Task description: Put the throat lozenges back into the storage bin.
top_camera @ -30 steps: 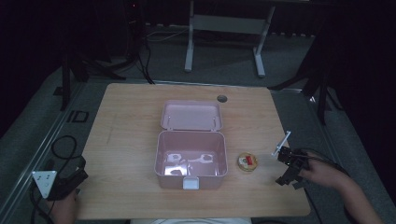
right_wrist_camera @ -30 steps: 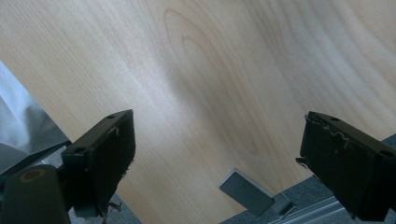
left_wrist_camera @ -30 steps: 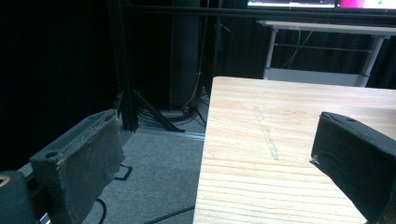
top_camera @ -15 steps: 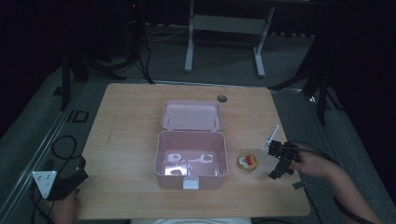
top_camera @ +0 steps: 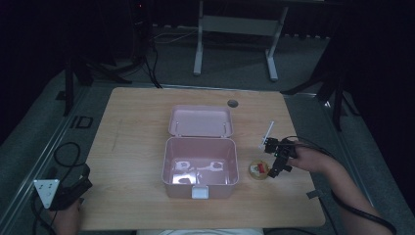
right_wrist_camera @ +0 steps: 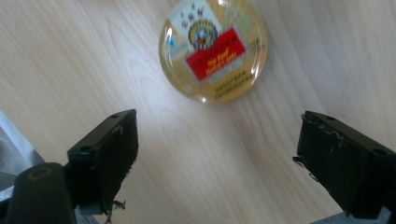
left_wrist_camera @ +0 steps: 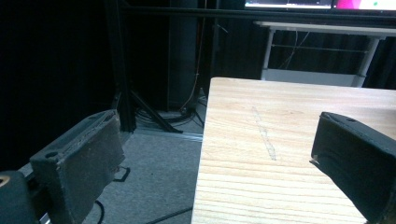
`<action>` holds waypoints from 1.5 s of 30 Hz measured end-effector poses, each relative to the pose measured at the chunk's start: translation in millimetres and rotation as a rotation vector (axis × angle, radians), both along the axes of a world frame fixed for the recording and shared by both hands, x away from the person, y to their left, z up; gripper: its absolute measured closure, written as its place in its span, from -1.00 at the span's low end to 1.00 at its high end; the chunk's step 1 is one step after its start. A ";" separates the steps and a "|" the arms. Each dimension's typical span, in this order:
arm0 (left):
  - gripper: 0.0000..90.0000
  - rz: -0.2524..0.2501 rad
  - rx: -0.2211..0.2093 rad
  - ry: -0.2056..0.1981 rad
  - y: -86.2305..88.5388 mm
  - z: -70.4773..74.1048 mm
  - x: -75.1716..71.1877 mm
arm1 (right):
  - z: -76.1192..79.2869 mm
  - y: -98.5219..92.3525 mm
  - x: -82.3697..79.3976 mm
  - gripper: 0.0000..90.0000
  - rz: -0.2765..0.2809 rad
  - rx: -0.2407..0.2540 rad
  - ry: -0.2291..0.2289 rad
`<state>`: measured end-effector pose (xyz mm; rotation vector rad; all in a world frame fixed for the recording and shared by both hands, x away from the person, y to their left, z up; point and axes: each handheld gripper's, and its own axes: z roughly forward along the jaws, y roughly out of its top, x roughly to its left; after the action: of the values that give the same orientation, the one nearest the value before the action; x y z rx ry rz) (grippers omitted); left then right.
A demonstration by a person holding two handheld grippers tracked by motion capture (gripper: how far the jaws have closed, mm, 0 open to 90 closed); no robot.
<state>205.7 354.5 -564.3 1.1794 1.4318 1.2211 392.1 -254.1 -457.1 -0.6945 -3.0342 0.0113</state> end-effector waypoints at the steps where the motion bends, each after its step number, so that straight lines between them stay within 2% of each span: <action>1: -0.95 0.000 -0.001 -0.001 0.0 0.0 -0.1 | 0.7 2.2 0.7 -0.72 -0.002 0.003 0.003; 12: -0.95 -0.005 -0.002 -0.001 0.3 0.0 -0.1 | 9.3 30.8 11.3 -0.74 0.039 -0.008 0.021; 19: -0.95 -0.009 -0.001 0.000 0.1 0.0 0.0 | 5.2 36.5 14.1 -0.74 0.045 -0.012 0.025; 22: -0.95 -0.011 -0.001 0.000 0.0 0.0 0.0 | -1.0 37.0 14.9 -0.74 0.041 -0.018 0.034; 25: -0.95 -0.011 -0.001 0.001 0.1 0.0 0.1 | -8.0 37.4 14.6 -0.74 0.045 -0.039 0.016; 31: -0.95 -0.014 0.000 0.000 0.0 0.0 0.1 | -20.1 37.1 16.2 -0.74 0.028 -0.041 0.037; 38: -0.95 -0.016 0.001 0.002 -0.1 -0.1 0.2 | -42.9 39.9 18.5 -0.74 0.018 -0.045 0.062; 42: -0.95 -0.019 0.004 0.004 -0.2 0.0 0.2 | -53.8 39.9 20.0 -0.72 0.019 -0.068 0.059; 45: -0.95 -0.018 0.006 0.004 -0.3 -0.1 0.3 | -58.7 39.4 21.7 -0.71 0.016 -0.066 0.058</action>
<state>206.1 354.2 -564.4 1.1974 1.4186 1.2118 413.8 -214.7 -515.8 -0.6621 -2.9958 0.1306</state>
